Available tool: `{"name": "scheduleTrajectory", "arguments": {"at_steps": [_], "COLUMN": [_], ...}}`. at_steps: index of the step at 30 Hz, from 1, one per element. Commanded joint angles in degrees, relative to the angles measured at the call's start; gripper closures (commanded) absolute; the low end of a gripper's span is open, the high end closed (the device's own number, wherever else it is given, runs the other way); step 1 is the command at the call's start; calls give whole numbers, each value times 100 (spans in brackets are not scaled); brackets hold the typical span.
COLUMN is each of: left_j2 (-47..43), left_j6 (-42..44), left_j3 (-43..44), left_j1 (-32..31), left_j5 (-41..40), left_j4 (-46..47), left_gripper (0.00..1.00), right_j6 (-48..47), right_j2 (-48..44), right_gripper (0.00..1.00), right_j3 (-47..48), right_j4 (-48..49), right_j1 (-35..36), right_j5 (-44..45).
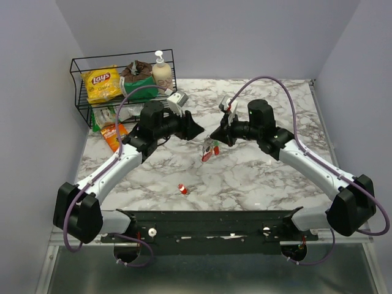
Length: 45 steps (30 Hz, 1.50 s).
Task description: Put the keys on the keyring
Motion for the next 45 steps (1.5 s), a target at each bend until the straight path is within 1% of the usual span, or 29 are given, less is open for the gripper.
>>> {"name": "scheduleTrajectory", "arguments": {"at_steps": [1,3,6,9,15,18,23,28,32,33,35,36,40,45], "left_j2": [152,126,91,99,144,178,415,767,961,1048,1145,1232,1426,1602], "left_j6": [-182,-296,-315,-218,-16,2,28,55,98,90,-15,-59,-332,-508], "left_j3": [-111,-322,-533,-674,-920,-1096,-1219,-1228,-1228,-1228,-1254,-1315,-1456,-1571], "left_j1": [42,33,41,42,33,33,-116,-345,-407,-424,-433,-433,-433,-451], "left_j5": [877,1124,1354,1135,722,686,738,879,1125,1325,1520,1660,2003,2346], "left_j4": [793,1258,1559,1446,1147,1190,1208,1445,1603,1717,1884,2128,2736,3220], "left_gripper": [47,46,44,43,42,42,42,38,38,38,39,40,56,57], "right_j6": [-45,-27,-10,34,52,157,368,675,1027,1062,1133,1133,1238,1291], "right_j2": [-127,-127,-127,-101,-66,-21,-162,83,128,137,154,172,93,-30], "right_gripper": [99,99,99,99,99,99,99,99,99,99,99,99,99,99], "right_j3": [-148,-210,-289,-438,-1237,-1475,-1871,-1994,-2213,-2231,-2266,-2275,-2354,-2513], "right_j4": [386,430,544,588,720,641,641,632,877,913,992,1018,1255,1528], "right_j1": [-28,-28,-28,-28,-28,-19,-28,-28,-28,-19,-28,-28,-28,-28], "right_j5": [-438,-499,-491,-290,352,432,371,-15,-139,-165,-209,-288,-394,-420]}}
